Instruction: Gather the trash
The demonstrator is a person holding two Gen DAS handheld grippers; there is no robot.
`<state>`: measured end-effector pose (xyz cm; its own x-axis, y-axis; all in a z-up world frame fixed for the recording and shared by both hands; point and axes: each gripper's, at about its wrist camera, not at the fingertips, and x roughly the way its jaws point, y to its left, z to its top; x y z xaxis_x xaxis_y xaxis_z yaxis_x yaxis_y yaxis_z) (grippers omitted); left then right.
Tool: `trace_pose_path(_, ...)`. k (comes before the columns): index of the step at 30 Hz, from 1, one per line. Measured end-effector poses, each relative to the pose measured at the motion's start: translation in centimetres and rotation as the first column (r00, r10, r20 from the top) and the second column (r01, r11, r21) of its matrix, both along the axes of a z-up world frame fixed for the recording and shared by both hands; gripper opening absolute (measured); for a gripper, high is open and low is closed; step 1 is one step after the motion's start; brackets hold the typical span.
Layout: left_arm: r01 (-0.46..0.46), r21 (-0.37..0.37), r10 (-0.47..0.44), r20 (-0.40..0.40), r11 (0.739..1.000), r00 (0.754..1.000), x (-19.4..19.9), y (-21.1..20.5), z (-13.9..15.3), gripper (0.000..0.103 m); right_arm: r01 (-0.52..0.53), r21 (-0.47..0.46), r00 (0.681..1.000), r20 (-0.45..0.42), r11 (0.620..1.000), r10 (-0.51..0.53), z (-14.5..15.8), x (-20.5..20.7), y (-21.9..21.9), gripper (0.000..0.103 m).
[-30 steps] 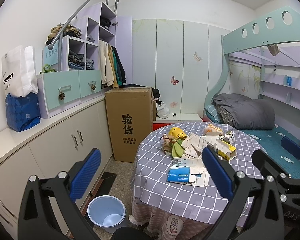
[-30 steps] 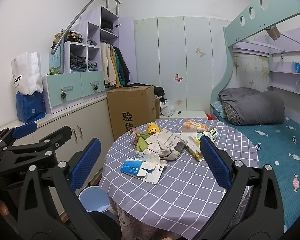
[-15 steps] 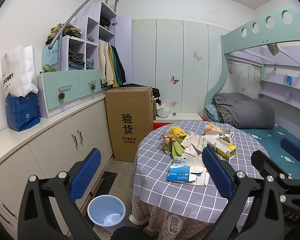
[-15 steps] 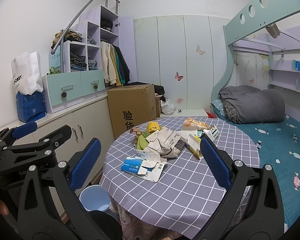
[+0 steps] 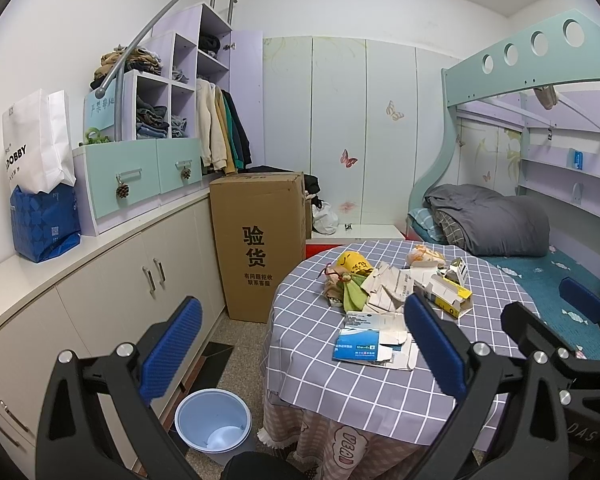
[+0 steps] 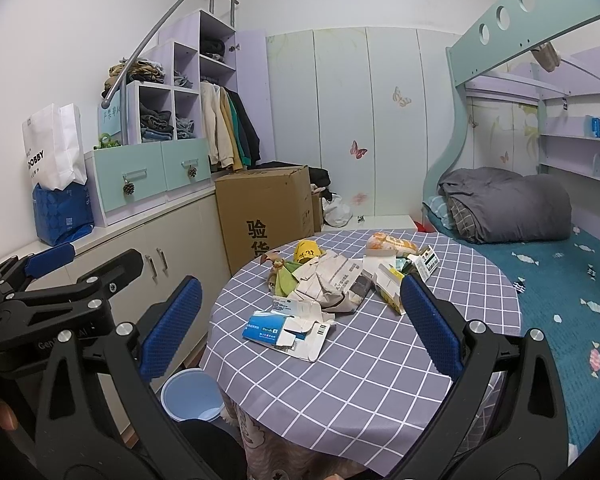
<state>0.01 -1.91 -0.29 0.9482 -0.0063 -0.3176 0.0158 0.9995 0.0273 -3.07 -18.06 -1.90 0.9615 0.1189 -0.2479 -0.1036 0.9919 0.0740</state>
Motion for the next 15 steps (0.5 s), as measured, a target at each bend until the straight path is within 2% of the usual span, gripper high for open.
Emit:
trace_pose_path(7, 0.003, -0.002, -0.003, -0.007, 1.000, 1.000, 0.1, 0.3, -1.4, 0.099, -0.001, 0.005, 1.000, -0.007, 1.000, 0.001, -0.3, -0.3, 0.0, 0.097)
trace_pose_path(15, 0.003, 0.000, -0.003, -0.014, 1.000, 1.000, 0.1, 0.4, -1.6, 0.099, -0.001, 0.011, 1.000, -0.016, 1.000, 0.001, -0.5, -0.5, 0.1, 0.097)
